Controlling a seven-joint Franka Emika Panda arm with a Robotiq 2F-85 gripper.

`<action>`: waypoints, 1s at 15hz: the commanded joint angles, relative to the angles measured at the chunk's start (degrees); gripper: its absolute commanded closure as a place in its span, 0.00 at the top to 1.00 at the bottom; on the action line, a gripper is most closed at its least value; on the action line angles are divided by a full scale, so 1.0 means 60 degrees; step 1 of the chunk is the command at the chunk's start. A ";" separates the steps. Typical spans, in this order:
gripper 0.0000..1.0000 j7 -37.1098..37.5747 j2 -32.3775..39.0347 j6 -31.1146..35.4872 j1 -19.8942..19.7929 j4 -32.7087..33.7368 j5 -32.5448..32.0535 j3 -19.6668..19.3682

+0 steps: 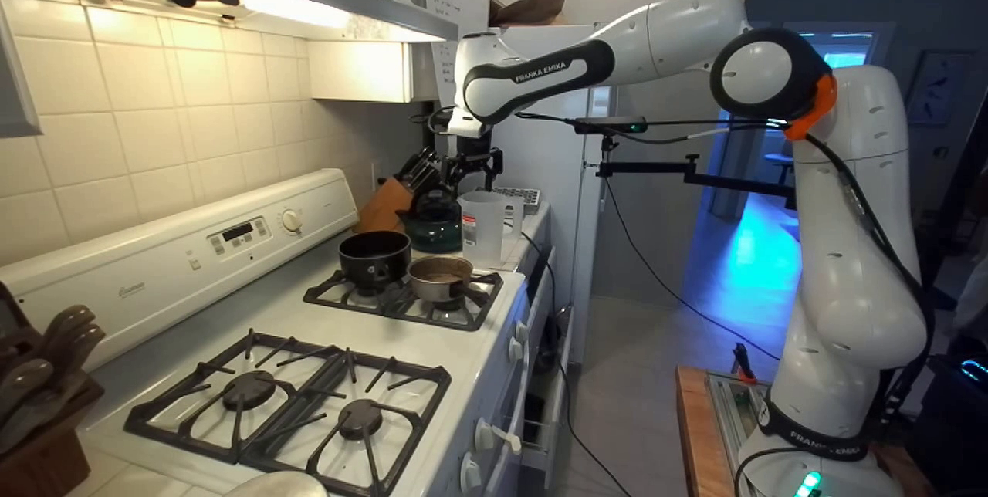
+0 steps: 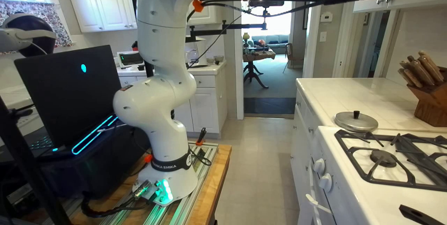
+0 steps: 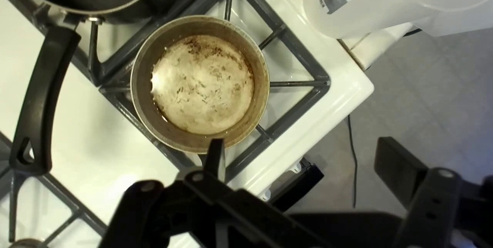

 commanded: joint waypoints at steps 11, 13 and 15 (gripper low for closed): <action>1.00 -0.0562 -0.0473 -0.1506 -0.1460 -0.0755 -0.0325 0.3906; 1.00 -0.0255 -0.0223 -0.1600 -0.3173 -0.0754 -0.0868 0.5779; 1.00 -0.0256 -0.0223 -0.1600 -0.3197 -0.0759 -0.0871 0.5788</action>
